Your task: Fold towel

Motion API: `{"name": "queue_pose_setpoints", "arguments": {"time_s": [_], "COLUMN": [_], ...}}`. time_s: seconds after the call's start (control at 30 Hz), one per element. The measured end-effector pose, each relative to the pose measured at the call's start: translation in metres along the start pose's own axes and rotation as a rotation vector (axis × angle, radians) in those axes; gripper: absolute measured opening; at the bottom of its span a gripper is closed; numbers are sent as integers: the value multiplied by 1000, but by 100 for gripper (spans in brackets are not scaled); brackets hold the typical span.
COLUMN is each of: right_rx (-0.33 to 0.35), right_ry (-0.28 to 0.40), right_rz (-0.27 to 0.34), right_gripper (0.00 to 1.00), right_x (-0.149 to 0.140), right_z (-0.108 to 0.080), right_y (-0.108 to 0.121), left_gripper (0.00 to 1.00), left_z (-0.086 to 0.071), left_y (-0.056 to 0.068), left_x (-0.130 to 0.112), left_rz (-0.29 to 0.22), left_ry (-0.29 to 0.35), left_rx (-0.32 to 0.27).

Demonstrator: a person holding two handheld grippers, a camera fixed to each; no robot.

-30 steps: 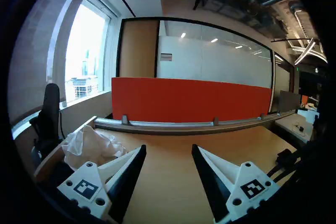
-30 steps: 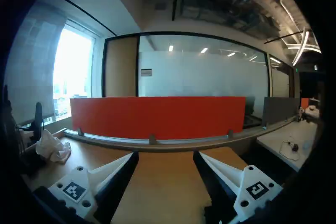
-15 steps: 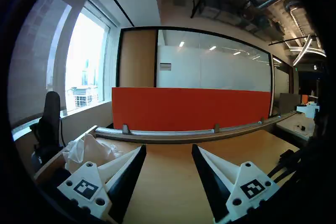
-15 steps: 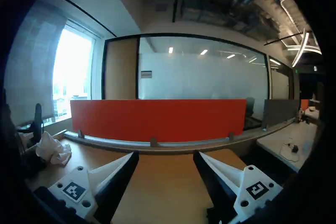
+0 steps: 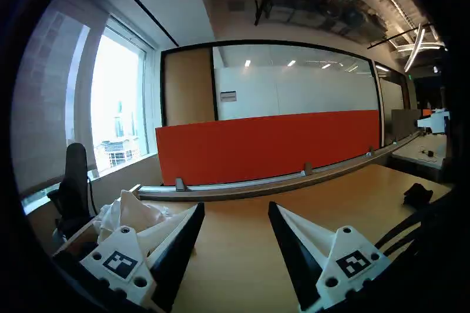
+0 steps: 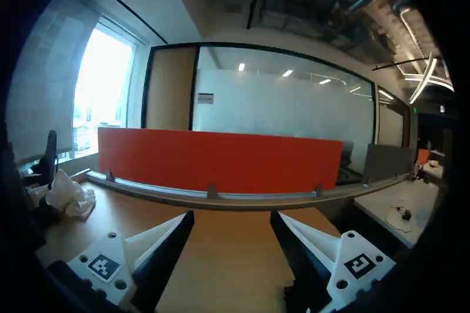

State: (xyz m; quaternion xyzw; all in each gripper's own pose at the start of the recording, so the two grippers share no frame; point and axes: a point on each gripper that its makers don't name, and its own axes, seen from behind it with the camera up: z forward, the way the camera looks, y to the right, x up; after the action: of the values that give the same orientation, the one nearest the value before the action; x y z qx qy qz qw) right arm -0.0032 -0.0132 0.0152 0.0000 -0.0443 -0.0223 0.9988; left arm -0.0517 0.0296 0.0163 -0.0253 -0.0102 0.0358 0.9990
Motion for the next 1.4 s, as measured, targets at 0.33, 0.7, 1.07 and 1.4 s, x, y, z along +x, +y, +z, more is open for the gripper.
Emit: {"name": "queue_pose_setpoints", "arguments": {"time_s": [0.33,0.7,1.07,1.4], "right_rx": [-10,-20,-25,-26], "right_ry": [26,40,31,35], "right_rz": [38,63,51,50], "right_gripper": [100,100,100,100], "right_x": [-9,-28,-52,-63], "right_z": [-4,2,7,7], "right_y": [-4,-5,-11,-15], "left_gripper": [80,80,80,80], "left_z": [-1,-1,-3,-5], "left_y": [0,-9,-16,-20], "left_x": [-37,-75,-106,-127], "left_rz": [-25,-37,-45,-69], "left_ry": [33,56,61,69], "left_rx": [12,29,37,43]}}
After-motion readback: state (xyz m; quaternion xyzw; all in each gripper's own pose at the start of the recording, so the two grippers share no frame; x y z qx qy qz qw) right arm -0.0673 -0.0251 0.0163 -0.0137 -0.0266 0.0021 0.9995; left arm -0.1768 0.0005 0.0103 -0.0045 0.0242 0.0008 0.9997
